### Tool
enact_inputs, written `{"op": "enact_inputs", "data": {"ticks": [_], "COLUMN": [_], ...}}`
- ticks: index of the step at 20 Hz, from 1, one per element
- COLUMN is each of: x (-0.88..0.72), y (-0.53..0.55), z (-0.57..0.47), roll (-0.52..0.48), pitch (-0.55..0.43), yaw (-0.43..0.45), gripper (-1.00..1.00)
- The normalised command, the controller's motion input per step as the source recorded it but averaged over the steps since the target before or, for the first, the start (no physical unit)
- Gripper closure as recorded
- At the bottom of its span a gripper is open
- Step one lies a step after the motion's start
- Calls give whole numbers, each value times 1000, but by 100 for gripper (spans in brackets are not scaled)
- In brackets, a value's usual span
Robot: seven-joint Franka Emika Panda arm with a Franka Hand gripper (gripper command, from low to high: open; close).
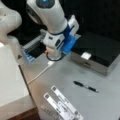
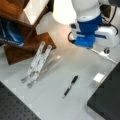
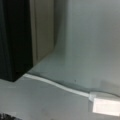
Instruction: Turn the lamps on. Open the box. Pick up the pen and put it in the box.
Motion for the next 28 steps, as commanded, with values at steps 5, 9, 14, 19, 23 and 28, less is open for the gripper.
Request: {"op": "enact_inputs", "data": {"ticks": [5,9,14,19,23,28], "x": [304,222,204,206,182,159], "y": [19,-32,-39,-61,-85,-73], "z": [-119,-157,-294,-335,-240,-59], "roll": [365,324,350,323,259,246], "pitch": [-21,-34,-25,-29,-67,-49], "yaw": [-26,-30,-56,-75,-31,-44], "gripper": [-100,-100,-100,-100,-100,-100]}}
